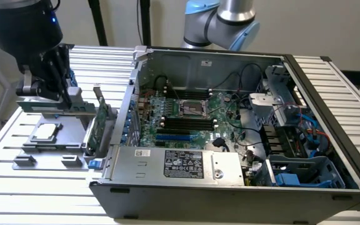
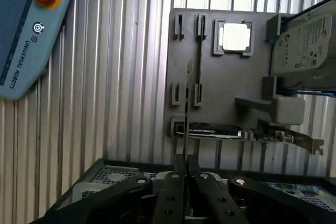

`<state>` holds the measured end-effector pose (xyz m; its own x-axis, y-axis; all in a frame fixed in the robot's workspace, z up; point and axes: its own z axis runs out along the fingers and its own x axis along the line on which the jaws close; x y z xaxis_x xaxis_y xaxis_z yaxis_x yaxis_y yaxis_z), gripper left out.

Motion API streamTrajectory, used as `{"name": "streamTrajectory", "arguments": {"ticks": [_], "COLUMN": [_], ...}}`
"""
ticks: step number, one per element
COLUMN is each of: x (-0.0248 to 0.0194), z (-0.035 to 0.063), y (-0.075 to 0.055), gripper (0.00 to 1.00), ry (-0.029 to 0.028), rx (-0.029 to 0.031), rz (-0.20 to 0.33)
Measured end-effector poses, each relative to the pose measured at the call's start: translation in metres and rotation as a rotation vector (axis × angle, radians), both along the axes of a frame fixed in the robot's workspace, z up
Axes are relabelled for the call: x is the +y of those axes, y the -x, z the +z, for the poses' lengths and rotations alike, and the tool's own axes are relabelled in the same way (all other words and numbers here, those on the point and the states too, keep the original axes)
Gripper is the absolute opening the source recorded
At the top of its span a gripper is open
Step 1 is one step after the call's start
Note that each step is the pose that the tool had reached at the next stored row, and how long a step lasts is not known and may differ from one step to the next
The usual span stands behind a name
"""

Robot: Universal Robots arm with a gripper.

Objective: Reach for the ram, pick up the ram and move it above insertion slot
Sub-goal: 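Pick up the ram and move it above insertion slot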

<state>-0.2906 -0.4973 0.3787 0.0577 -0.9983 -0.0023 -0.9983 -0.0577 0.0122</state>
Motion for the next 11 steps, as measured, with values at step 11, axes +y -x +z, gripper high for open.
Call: {"name": "streamTrajectory", "arguments": {"ticks": [11], "x": [0.014], "z": [0.0241], "y": [-0.017], "gripper": [0.13], "ry": [-0.0009], "rx": [0.0], "rz": [0.0]}}
